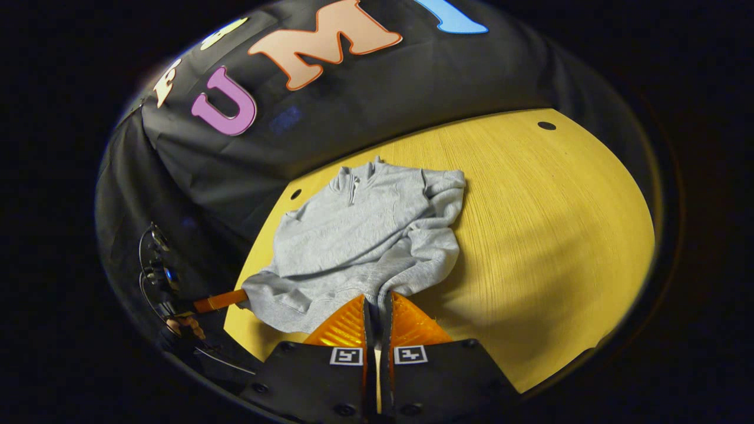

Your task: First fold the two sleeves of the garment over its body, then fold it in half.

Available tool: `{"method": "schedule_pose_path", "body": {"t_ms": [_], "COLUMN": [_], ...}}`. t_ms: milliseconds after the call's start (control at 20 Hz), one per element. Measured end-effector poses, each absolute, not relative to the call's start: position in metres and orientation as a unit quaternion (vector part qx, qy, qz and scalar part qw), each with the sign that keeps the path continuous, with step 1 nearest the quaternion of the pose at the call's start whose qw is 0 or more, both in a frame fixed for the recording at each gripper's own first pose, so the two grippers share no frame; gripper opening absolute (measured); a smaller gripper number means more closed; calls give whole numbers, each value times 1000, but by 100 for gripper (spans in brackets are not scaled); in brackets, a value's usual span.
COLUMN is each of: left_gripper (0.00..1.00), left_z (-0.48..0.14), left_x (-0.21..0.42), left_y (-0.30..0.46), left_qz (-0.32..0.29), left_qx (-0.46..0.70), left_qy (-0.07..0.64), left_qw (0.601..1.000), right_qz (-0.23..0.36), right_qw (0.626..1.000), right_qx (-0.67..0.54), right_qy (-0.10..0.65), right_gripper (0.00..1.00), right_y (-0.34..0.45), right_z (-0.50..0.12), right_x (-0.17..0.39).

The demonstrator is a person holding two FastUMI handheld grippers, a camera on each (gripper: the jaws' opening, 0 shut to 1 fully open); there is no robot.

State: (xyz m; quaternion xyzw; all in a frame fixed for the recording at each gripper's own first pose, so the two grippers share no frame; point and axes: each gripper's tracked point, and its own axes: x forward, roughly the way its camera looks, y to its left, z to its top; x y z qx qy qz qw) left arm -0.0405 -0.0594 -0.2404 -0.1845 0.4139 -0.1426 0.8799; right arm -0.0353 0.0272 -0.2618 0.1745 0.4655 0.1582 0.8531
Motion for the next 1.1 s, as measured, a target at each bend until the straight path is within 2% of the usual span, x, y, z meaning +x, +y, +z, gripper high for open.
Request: {"method": "schedule_pose_path", "body": {"t_ms": [400, 750, 1100], "left_gripper": [0, 0, 0], "left_z": [-215, -237, -264], "left_x": [19, 74, 67], "left_y": [-61, -55, -57], "left_qz": [-146, -121, -98], "left_qx": [-214, -204, -198], "left_qy": [398, 419, 461], "left_qw": [880, 876, 860], "right_qz": [144, 94, 84], "right_qw": [853, 855, 859], "right_qx": [226, 213, 186], "right_qy": [448, 463, 469], "right_gripper": [5, 5, 5], "right_y": [32, 34, 43], "right_z": [-242, -288, -303], "right_x": [26, 74, 93]}}
